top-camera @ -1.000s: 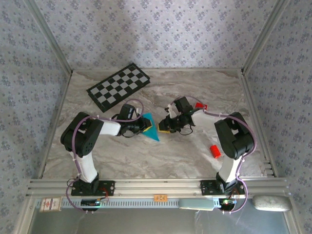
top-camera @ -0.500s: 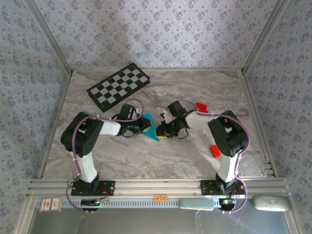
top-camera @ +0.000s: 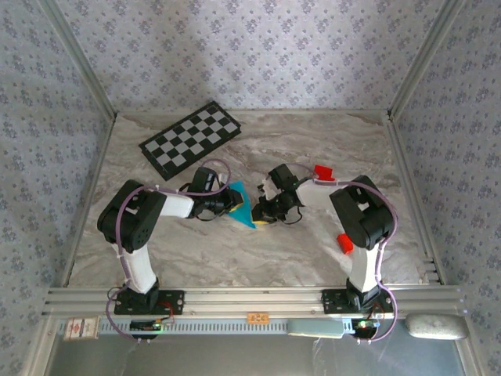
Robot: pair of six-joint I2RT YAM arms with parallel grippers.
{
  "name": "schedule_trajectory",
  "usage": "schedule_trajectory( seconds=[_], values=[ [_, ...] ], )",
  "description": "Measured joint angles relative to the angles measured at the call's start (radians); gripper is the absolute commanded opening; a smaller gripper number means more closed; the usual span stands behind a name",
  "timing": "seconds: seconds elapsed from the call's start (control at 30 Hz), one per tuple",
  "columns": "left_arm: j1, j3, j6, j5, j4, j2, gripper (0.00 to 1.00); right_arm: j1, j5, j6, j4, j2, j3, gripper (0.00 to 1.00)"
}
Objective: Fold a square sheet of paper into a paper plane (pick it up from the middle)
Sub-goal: Fourth fold the wing at the center of the table.
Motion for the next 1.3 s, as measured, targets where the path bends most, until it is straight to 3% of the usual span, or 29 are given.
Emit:
schedule_trajectory(
  seconds=[0.3,0.53,0.83,1.3],
  values=[
    [0.000,0.000,0.000,0.000,0.000,0.000,0.19,-0.006,0.049,-0.002,-0.037,-0.035,0.000,0.27],
    [0.000,0.004,-0.001,0.000,-0.008,0.000,0.19,-0.003,0.094,-0.008,-0.026,-0.147,0.000,0.20],
    [-0.005,0.015,0.000,-0.005,-0.031,0.000,0.19,0.038,0.063,0.004,0.006,-0.058,0.020,0.14],
    [-0.006,0.022,0.000,-0.008,-0.045,0.001,0.19,0.038,0.051,0.003,-0.004,-0.006,0.045,0.13]
  ],
)
